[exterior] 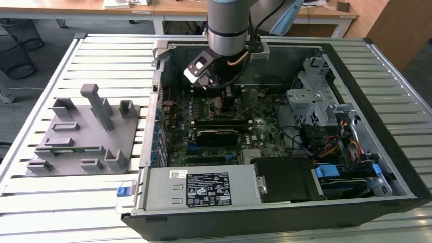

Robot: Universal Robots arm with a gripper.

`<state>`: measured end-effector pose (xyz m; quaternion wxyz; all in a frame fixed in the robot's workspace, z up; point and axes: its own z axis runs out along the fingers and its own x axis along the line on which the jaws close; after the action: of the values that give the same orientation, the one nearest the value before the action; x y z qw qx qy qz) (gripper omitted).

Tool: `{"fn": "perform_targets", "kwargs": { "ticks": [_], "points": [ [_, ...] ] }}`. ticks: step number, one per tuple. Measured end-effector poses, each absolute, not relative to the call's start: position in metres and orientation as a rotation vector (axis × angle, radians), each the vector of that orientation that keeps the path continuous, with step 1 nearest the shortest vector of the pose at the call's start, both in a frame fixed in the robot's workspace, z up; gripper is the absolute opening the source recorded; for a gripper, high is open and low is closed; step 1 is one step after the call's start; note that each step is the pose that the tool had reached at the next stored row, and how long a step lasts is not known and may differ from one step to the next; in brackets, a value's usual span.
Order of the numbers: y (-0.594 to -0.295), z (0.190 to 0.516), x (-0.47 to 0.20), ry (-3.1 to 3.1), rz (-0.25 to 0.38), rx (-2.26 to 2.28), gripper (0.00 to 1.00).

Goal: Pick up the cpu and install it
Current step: 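Place the cpu into insertion slot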

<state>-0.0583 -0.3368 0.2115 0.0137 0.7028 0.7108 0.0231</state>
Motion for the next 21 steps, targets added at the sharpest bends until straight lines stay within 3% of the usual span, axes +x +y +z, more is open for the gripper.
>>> {"fn": "perform_targets", "kwargs": {
  "ticks": [21],
  "points": [
    [-0.338,0.199,-0.058,2.188,0.072,2.214,0.54]
  ]
}}
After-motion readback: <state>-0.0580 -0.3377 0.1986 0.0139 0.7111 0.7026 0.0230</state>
